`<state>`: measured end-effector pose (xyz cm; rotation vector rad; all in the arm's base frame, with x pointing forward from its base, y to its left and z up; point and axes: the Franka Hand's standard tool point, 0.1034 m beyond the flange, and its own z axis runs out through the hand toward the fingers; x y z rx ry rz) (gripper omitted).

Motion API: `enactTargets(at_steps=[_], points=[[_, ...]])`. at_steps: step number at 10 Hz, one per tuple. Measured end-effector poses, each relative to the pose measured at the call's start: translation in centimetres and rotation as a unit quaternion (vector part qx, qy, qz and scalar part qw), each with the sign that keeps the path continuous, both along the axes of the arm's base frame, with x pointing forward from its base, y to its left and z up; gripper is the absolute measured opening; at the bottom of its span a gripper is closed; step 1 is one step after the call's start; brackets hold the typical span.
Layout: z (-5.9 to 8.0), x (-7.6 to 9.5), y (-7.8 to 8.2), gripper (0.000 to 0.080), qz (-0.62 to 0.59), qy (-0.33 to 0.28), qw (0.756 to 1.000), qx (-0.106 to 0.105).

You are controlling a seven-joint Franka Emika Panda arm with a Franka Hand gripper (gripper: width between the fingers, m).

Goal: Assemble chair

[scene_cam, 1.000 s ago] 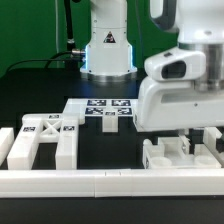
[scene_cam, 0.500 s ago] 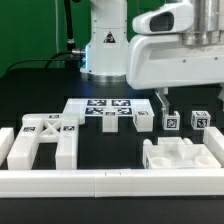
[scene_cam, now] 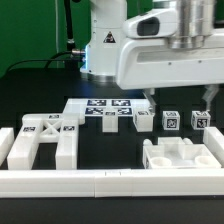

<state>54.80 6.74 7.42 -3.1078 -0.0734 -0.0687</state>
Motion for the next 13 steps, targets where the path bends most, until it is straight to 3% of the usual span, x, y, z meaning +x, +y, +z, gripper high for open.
enactTargets(at_steps=[2, 3, 7, 10, 13], points=[[-0.2, -3.6, -2.2, 0.0648, 0.006, 0.013, 1.0, -0.009], [-0.5, -4.3, -3.2, 0.0648, 0.015, 0.007, 1.0, -0.012], [-0.6, -4.4, -3.4, 0.0648, 0.021, 0.017, 1.0, -0.009], [-2.0, -7.3, -3.8, 0.0648, -0.003, 0.168, 0.986, -0.013], [-2.5, -7.0, -3.6, 0.0648, 0.008, 0.243, 0.97, -0.012]])
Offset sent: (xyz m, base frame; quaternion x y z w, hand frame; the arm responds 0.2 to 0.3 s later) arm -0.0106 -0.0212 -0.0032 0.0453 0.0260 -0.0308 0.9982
